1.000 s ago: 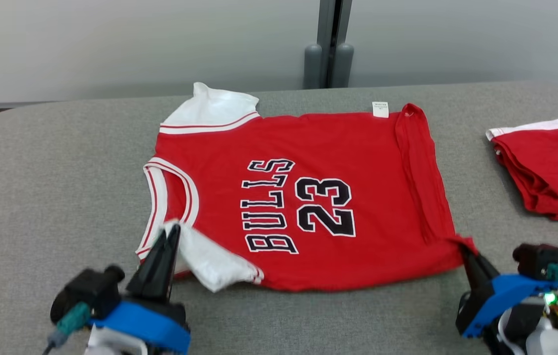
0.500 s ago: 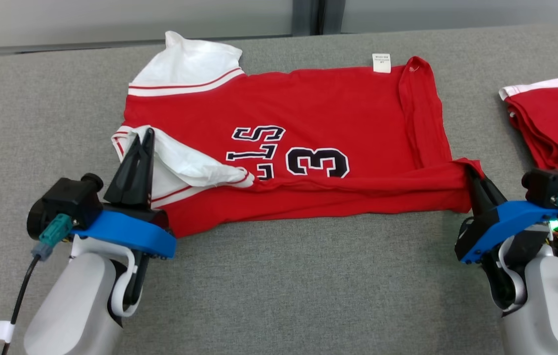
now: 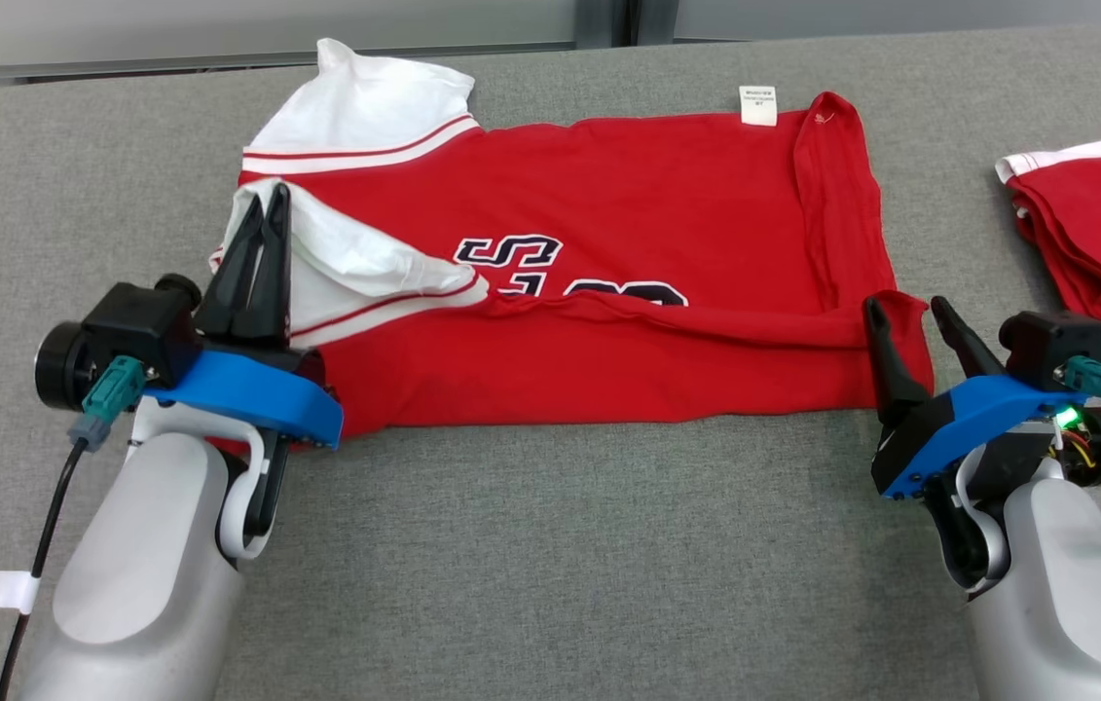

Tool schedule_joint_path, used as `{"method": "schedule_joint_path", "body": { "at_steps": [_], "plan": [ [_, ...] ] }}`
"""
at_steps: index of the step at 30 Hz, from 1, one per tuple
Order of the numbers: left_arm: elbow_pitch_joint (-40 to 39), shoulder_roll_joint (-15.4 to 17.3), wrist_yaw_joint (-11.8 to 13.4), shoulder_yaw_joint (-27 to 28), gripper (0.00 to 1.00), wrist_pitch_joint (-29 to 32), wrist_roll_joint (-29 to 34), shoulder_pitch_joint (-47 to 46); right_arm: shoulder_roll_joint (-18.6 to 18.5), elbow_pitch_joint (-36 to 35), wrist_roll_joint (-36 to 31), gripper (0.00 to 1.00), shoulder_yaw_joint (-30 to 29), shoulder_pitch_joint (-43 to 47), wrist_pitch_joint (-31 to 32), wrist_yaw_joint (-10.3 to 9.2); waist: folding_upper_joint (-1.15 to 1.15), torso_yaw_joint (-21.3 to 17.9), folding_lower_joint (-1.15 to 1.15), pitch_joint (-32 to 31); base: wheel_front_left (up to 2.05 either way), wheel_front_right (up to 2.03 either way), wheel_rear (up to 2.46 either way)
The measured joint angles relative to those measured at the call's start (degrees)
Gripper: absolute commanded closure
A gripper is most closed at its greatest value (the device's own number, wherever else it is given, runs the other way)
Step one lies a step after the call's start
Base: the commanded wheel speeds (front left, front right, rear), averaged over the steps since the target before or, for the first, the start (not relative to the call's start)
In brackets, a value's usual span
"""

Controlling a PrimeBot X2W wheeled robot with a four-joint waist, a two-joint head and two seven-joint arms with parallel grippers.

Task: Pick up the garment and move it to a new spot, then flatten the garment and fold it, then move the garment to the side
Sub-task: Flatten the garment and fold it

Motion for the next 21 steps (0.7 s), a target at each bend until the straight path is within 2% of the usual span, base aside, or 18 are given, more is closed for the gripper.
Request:
{"method": "schedule_joint_path", "body": {
  "at_steps": [6, 10, 14, 18, 21],
  "plan": [
    [-4.9, -1.7, -0.9, 3.3, 0.00, 0.0, 2.9, 0.5, 0.0, -3.2, 0.5, 0.00, -0.5, 0.6, -5.3, 0.00, 0.00, -0.1, 0.00, -0.3, 0.00, 0.00, 0.00],
    [-9.3, -2.8, -1.5, 6.5, 0.00, 0.0, 4.1, 4.6, 0.0, -7.1, 0.6, 0.00, -0.7, 3.8, -7.5, 0.00, 0.00, -0.1, 0.00, -1.1, 0.00, 0.00, 0.00],
    [-12.2, -3.6, -2.0, 8.7, 0.00, 0.0, 4.7, 10.2, 0.0, -11.2, 0.0, 0.00, -1.1, 8.1, -7.7, 0.00, 0.00, 0.1, -0.01, -2.5, 0.00, 0.00, 0.00],
    [-10.9, -3.2, -2.2, 10.0, 0.00, 0.1, 3.9, 16.4, 0.0, -14.0, 0.0, 0.00, -1.1, 12.5, -6.6, 0.00, 0.00, 0.3, -0.01, -4.1, 0.00, 0.00, 0.00],
    [-10.1, -3.0, -1.3, 11.0, 0.00, 3.1, 2.2, 20.3, 0.0, -14.9, 0.4, 0.00, -1.3, 15.0, -5.6, 0.00, 0.00, 0.4, -0.02, -5.0, 0.00, 0.00, 0.00]
  ]
}}
